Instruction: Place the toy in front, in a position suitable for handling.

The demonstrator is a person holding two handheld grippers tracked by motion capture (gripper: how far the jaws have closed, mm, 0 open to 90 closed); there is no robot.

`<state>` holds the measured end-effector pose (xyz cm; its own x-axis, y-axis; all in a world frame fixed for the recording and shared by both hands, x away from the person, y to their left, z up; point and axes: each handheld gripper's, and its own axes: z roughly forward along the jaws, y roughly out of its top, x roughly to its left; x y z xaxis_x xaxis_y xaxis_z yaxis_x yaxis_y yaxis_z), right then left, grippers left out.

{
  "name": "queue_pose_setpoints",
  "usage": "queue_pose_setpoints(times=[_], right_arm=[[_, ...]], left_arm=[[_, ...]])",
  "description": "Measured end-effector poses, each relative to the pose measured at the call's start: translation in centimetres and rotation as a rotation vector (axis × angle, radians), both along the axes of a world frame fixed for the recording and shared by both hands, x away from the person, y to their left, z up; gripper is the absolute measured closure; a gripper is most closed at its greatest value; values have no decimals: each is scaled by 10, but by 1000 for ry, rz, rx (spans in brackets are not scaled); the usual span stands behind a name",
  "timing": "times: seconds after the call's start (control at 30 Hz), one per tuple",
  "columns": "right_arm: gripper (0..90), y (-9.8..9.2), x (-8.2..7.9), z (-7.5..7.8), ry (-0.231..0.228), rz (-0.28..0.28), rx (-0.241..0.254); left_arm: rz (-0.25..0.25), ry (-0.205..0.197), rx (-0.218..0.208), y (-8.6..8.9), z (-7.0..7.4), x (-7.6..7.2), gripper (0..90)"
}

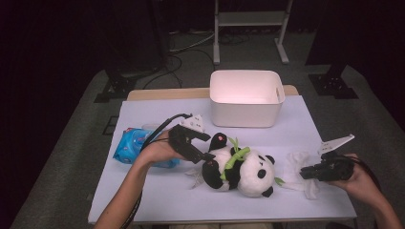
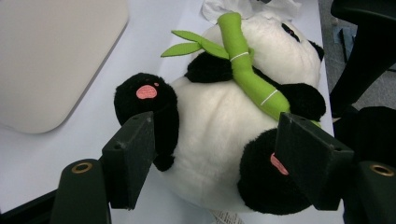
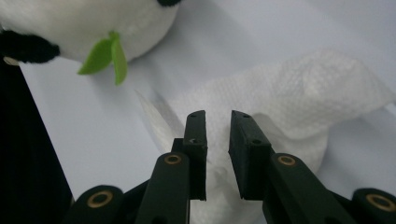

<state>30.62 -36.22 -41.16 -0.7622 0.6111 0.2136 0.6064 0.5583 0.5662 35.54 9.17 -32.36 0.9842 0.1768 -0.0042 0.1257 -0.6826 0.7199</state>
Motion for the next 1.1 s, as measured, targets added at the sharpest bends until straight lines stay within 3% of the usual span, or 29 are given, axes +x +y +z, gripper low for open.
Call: queue_pose_setpoints(times=[0.53, 1.1], right_arm=[[726, 22, 17, 31, -47, 67, 41], [663, 58, 50, 69, -88, 157, 67]], left_arm=[[32, 6, -17, 16, -8, -2, 260], [90, 5, -42, 41, -27, -15, 208]])
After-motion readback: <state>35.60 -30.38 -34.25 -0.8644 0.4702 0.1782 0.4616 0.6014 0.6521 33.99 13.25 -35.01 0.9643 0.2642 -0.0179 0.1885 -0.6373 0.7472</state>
